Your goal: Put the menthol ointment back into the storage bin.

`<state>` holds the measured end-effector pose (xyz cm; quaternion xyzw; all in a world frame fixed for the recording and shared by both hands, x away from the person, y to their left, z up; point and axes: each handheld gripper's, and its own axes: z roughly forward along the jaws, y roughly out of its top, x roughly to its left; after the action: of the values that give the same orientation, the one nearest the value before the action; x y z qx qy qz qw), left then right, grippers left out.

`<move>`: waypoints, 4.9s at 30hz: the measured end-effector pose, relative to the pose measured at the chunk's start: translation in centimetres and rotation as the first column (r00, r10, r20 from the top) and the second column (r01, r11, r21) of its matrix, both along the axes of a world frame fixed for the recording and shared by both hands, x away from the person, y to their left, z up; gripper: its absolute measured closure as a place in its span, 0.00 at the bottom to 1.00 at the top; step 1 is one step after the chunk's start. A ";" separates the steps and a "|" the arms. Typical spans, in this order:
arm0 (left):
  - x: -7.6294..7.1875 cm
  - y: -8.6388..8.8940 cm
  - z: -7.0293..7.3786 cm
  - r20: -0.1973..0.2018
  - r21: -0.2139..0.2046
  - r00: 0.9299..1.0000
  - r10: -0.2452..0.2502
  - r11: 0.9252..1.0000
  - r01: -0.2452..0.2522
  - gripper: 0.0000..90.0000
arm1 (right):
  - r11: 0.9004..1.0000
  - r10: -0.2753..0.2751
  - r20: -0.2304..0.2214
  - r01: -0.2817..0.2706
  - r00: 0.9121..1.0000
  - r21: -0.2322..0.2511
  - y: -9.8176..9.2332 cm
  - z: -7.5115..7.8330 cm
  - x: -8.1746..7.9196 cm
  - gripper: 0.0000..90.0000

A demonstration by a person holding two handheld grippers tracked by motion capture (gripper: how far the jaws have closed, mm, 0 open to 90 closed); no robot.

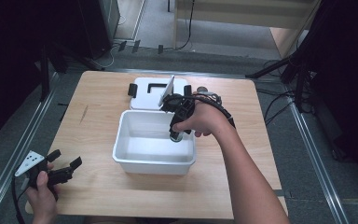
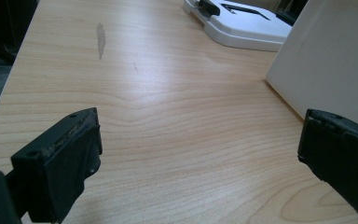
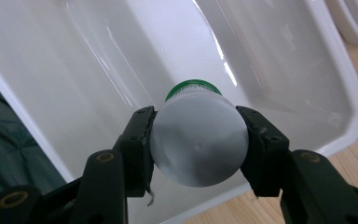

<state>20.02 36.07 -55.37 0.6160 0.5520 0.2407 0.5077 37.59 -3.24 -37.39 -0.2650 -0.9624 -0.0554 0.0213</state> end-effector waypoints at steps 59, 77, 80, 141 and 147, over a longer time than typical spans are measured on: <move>0.0 0.1 0.0 -0.010 0.002 1.000 0.005 1.000 -0.005 0.00 | 0.953 0.249 0.014 -0.243 0.968 -0.182 1.9 -9.5 -1.5 0.56; 0.1 0.1 0.0 -0.009 -0.003 1.000 0.008 1.000 -0.008 0.00 | 0.982 0.182 0.080 -0.177 0.980 -0.072 0.7 -5.1 -1.3 0.41; 0.1 0.1 0.0 -0.008 -0.001 1.000 0.007 1.000 -0.007 0.00 | 0.986 0.163 0.094 -0.160 0.982 -0.040 0.1 -3.3 -1.5 0.39; 0.0 -0.2 0.0 -0.002 0.018 1.000 0.004 1.000 -0.004 0.00 | 0.866 -0.478 0.313 0.381 0.821 0.324 -22.1 -6.7 -7.2 0.00; 0.0 -0.2 0.0 -0.002 0.019 1.000 0.004 1.000 -0.004 0.00 | 0.827 -0.532 0.331 0.395 0.779 0.399 -23.9 -9.2 -8.2 0.00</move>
<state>20.03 35.90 -55.34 0.6201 0.5515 0.2461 0.5008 29.42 -27.11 -46.56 -0.4709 -0.8253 -0.2650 -0.1642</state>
